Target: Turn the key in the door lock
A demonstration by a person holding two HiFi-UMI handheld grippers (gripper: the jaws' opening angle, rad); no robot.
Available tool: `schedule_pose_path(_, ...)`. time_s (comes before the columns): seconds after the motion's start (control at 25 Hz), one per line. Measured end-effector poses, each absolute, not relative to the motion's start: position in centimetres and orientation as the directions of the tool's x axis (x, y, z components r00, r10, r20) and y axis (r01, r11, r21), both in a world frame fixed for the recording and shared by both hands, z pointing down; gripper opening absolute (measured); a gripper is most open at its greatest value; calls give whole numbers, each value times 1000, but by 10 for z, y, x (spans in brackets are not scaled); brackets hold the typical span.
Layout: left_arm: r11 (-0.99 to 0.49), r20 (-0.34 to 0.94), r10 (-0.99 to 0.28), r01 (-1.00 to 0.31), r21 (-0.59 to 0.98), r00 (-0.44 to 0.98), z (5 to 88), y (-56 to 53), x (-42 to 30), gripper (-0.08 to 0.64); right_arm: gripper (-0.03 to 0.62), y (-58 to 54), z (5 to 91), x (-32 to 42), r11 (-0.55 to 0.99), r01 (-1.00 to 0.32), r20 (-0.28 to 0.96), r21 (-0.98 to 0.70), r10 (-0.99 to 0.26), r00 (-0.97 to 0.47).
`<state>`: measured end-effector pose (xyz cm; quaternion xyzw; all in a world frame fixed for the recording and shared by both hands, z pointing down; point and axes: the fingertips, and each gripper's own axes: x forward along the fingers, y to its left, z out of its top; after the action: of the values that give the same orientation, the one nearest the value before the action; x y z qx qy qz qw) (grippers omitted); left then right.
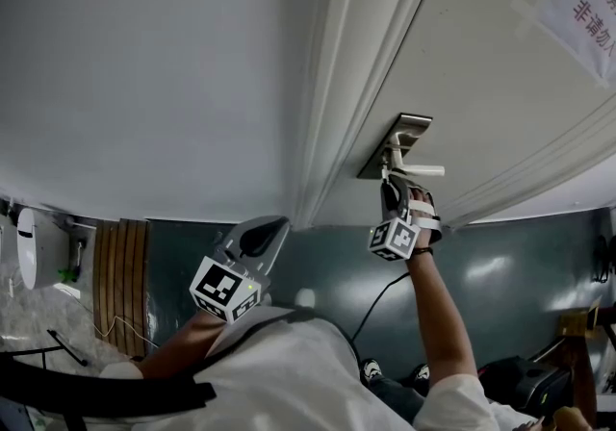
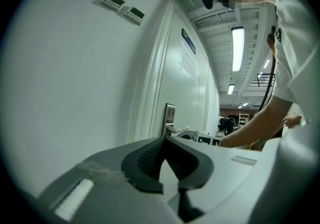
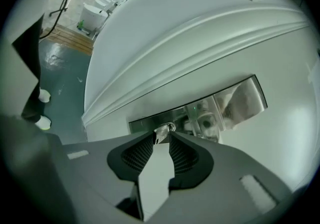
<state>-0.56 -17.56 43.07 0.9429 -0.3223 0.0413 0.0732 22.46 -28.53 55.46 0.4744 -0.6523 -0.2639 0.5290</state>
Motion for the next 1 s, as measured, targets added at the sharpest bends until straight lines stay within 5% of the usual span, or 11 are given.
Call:
schedule_pose_path(0.2, -792, 119, -589, -600, 113, 799, 429, -173, -3, 3, 100, -268, 540, 226, 344, -598, 416, 724, -909, -21)
schedule_pose_path(0.48, -812, 106, -562, -572, 117, 820, 426, -173, 4, 3, 85, -228, 505, 217, 234, -909, 326, 344, -938, -117)
schedule_pose_path(1.0, -847, 71, -514, -518, 115, 855, 413, -174, 18, 3, 9, -150, 426, 166, 172, -972, 70, -157, -980, -185)
